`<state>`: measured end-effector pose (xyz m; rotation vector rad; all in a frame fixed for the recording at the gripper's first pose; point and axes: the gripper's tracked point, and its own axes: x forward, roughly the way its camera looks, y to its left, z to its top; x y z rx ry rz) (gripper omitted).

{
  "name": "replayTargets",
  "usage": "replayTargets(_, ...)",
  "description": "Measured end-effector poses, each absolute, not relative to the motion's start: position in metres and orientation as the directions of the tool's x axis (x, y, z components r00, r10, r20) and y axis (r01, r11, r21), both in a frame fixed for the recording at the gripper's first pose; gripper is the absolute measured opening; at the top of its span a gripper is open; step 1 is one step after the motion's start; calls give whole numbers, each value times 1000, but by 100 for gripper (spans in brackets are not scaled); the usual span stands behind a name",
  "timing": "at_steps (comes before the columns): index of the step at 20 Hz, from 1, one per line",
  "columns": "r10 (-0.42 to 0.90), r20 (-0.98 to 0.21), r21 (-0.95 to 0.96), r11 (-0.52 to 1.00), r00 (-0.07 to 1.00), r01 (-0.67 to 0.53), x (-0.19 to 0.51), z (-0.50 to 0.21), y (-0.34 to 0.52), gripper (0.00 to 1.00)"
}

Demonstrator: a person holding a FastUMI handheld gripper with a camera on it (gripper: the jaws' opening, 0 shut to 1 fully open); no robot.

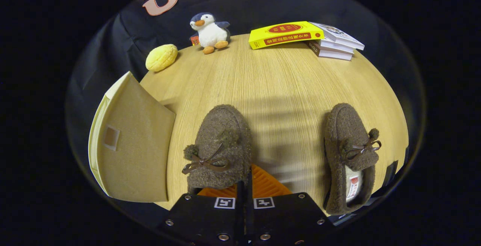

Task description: Open the storage box then place both shoes into the box .Put the left shoe in first, then the right shoe, with the right side of both shoes facing outward in a uniform manner.

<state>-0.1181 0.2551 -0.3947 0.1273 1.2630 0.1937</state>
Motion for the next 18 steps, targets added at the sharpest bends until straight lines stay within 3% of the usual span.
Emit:
replayTargets(6, 331, -866, 325, 942, 374, -80, -88, -290, 312, 4)
replayTargets(10, 427, -803, 405, 903, 416, -145, -74, -230, 370, 3)
replayTargets(18, 483, -816, 422, 873, 316, -243, -88, -238, 488, 3)
